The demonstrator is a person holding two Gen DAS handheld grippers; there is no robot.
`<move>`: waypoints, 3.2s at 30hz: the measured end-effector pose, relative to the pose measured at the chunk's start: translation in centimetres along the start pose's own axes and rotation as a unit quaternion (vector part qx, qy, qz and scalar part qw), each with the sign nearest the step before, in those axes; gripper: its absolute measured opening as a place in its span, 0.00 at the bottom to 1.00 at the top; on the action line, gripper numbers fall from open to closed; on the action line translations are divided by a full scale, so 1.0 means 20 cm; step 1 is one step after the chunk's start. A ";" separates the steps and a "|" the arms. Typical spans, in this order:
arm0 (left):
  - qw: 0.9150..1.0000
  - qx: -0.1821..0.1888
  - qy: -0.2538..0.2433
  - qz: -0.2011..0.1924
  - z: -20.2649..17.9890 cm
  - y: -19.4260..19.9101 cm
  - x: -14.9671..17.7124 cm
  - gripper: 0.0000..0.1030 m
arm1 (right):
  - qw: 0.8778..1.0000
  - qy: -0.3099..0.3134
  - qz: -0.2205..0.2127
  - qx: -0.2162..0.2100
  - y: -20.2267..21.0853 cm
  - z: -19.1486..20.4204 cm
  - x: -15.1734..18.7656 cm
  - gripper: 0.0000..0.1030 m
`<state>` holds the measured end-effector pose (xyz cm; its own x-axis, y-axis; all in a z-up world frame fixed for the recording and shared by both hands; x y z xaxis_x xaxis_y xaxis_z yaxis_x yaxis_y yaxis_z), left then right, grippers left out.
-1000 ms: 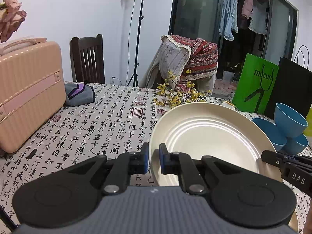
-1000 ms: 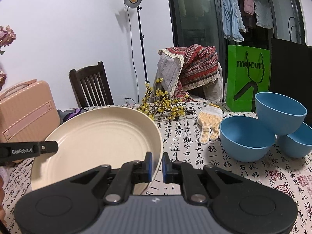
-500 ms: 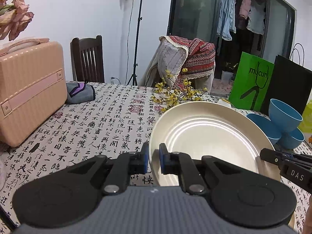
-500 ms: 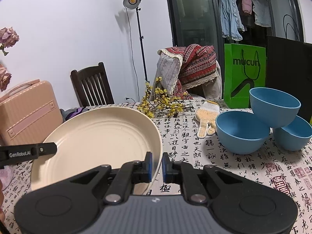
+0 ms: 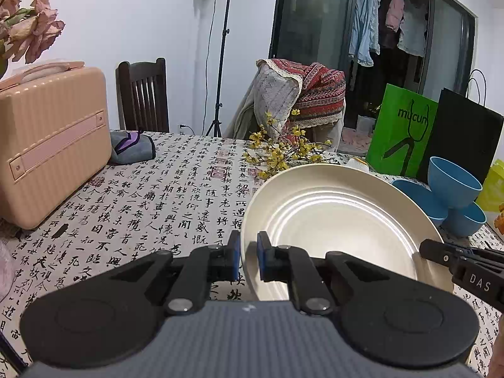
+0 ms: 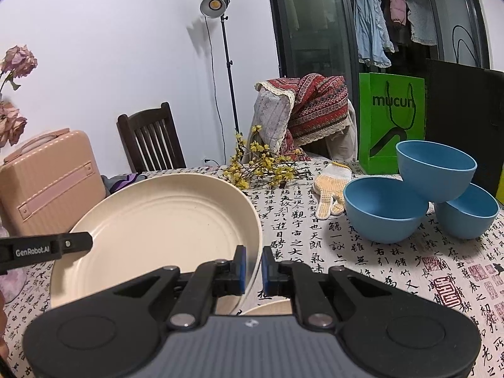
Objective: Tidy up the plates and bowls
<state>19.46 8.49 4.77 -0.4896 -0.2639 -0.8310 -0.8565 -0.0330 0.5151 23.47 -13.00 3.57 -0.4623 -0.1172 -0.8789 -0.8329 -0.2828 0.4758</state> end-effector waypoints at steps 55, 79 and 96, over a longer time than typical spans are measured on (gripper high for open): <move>0.998 0.053 -0.029 0.021 -0.32 0.08 0.24 0.11 | 0.998 -0.049 -0.006 0.040 0.28 -0.30 0.23 0.09; 0.995 0.070 -0.052 0.044 -0.42 0.01 0.37 0.11 | 0.996 -0.068 0.007 0.058 0.32 -0.42 0.36 0.09; 0.994 0.066 -0.071 0.054 -0.45 -0.03 0.45 0.11 | 0.995 -0.071 0.022 0.060 0.29 -0.45 0.46 0.09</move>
<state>17.06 -2.59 -1.18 -0.5899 -0.1193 -0.7986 -0.8071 0.1182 0.5785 17.06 -24.33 -2.00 -0.5300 0.0110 -0.8479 -0.8375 -0.1631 0.5214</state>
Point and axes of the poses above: each gripper's, at about its wrist camera, not at the fingertips, and y roughly against the way its jaws point, z to its left, x to its underside, the point moved 6 cm from there along -y, roughly the way its jaws point, and after that the axes turned 7 degrees about y, right-handed, at the moved point
